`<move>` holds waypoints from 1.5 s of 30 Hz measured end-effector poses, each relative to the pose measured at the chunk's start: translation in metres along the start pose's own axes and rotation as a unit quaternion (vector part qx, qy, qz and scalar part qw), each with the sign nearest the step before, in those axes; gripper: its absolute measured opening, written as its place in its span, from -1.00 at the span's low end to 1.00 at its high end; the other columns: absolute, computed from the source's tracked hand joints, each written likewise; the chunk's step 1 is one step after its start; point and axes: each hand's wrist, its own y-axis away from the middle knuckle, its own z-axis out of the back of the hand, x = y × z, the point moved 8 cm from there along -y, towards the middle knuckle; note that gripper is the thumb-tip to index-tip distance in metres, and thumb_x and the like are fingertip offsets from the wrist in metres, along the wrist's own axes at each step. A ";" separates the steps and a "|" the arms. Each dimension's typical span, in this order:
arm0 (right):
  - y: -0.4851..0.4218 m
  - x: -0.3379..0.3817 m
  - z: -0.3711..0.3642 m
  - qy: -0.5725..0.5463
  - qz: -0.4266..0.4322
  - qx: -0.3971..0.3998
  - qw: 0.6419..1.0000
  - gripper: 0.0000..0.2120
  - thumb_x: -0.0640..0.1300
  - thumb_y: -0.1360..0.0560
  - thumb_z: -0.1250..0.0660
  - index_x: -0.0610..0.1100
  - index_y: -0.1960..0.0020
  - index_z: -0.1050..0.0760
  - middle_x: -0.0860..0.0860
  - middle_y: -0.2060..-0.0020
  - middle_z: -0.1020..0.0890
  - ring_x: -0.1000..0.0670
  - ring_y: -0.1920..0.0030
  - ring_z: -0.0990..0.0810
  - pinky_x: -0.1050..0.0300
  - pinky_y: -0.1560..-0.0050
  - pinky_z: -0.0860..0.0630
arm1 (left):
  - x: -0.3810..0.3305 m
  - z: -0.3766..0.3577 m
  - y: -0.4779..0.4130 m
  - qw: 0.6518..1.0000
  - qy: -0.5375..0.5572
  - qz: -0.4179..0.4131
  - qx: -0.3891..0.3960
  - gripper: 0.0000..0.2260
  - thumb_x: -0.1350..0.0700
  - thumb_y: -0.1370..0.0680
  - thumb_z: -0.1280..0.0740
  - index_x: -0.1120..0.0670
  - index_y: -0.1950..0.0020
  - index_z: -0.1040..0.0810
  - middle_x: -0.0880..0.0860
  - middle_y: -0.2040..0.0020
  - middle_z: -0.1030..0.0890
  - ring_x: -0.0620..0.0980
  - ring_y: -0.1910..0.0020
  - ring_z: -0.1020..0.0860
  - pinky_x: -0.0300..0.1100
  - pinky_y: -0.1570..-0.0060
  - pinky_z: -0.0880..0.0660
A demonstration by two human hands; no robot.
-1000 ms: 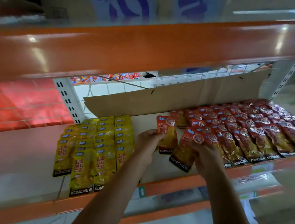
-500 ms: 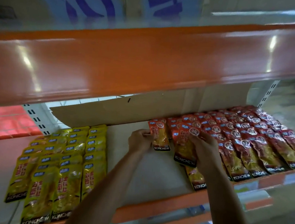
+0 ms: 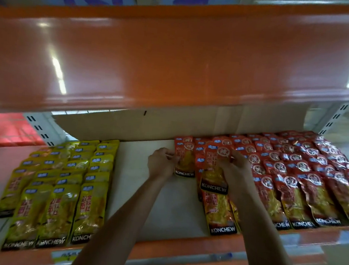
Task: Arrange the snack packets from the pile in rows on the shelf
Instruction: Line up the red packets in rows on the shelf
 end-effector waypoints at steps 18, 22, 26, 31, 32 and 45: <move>-0.004 0.010 -0.037 0.184 0.077 0.022 0.980 -0.59 -0.19 -0.52 -0.30 -0.08 -0.36 -0.38 -0.02 0.01 -0.63 0.01 0.08 -0.64 0.05 0.16 -0.62 | -0.034 -0.010 0.035 0.978 0.175 -0.061 0.096 -0.63 -0.04 -0.50 -0.42 -0.02 -0.28 -0.53 -0.03 -0.11 -0.65 -0.11 -0.04 -0.63 -0.08 -0.08 -0.59; -0.003 0.013 -0.039 0.260 0.097 0.027 0.960 -0.55 -0.23 -0.55 -0.24 -0.11 -0.42 -0.33 -0.02 -0.23 -0.55 -0.03 -0.23 -0.50 0.16 -0.07 -0.44 | -0.013 0.009 0.028 0.984 0.175 -0.014 0.029 -0.74 0.03 -0.49 -0.43 -0.02 -0.16 -0.59 -0.02 -0.01 -0.68 -0.10 0.05 -0.65 -0.05 -0.04 -0.60; -0.001 0.013 -0.041 0.353 0.140 0.022 0.925 -0.59 -0.25 -0.55 -0.24 -0.12 -0.39 -0.38 -0.03 -0.32 -0.49 -0.05 -0.32 -0.44 0.18 -0.18 -0.38 | 0.006 0.013 0.022 0.991 0.130 0.026 0.016 -0.76 0.02 -0.48 -0.44 0.01 -0.12 -0.60 0.00 -0.02 -0.68 -0.09 0.06 -0.64 -0.06 -0.02 -0.60; 0.002 0.008 -0.048 0.398 0.168 0.037 0.901 -0.61 -0.25 -0.54 -0.25 -0.14 -0.36 -0.41 -0.06 -0.27 -0.52 -0.05 -0.29 -0.44 0.16 -0.18 -0.39 | 0.000 0.005 0.025 0.998 0.058 -0.005 0.016 -0.71 0.02 -0.49 -0.42 0.07 -0.19 -0.61 0.01 -0.04 -0.67 -0.06 0.03 -0.63 -0.19 0.00 -0.56; 0.002 0.008 -0.048 0.402 0.171 0.040 0.899 -0.62 -0.26 -0.54 -0.25 -0.14 -0.36 -0.42 -0.05 -0.26 -0.52 -0.05 -0.28 -0.44 0.18 -0.17 -0.39 | -0.002 0.005 0.025 0.999 0.041 -0.015 0.013 -0.69 0.01 -0.49 -0.42 0.07 -0.20 -0.61 0.03 -0.05 -0.67 -0.06 0.03 -0.64 -0.22 0.02 -0.55; 0.002 0.003 -0.053 0.422 0.183 0.050 0.887 -0.58 -0.22 -0.53 -0.27 -0.12 -0.38 -0.38 -0.05 -0.29 -0.50 -0.05 -0.32 -0.41 0.08 -0.27 -0.39 | -0.012 0.006 0.031 0.991 -0.118 -0.062 -0.010 -0.61 -0.16 -0.54 -0.31 0.05 -0.24 -0.57 0.06 -0.09 -0.64 -0.03 0.00 -0.61 -0.28 0.13 -0.41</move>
